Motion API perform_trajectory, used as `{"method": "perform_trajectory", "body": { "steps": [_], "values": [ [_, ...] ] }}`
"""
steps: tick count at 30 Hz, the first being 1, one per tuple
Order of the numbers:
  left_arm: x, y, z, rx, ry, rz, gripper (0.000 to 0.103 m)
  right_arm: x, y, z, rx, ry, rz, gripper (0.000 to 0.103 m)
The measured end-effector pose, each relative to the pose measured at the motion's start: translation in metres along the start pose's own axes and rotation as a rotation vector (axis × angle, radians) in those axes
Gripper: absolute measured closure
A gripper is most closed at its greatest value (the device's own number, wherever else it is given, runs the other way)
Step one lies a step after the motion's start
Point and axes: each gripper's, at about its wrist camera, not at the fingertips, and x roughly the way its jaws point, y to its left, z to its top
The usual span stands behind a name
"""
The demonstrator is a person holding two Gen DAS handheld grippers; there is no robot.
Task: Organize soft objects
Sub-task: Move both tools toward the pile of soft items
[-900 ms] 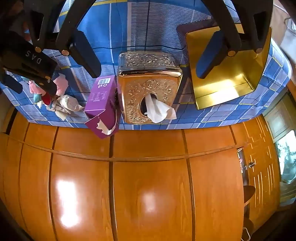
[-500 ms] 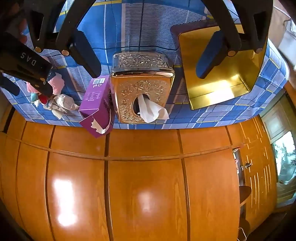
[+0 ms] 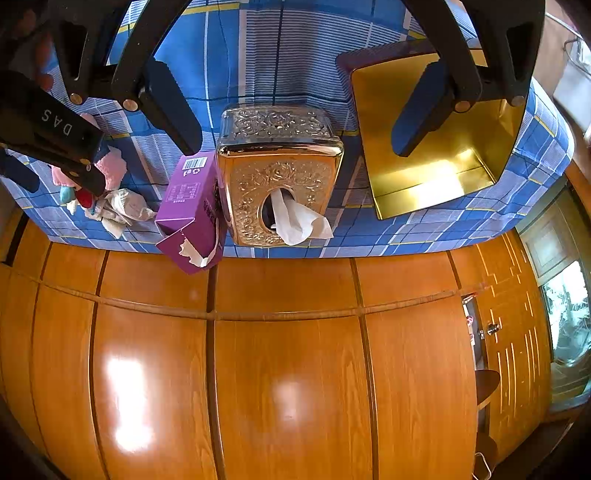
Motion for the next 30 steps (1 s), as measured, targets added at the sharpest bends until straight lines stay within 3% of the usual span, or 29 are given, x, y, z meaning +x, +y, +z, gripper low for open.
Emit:
{"method": "perform_trajectory", "body": {
  "steps": [30],
  "values": [
    [-0.007, -0.008, -0.002, 0.024, -0.005, -0.015, 0.000, -0.005, -0.021, 0.007, 0.027, -0.028, -0.041, 0.000]
  ]
}}
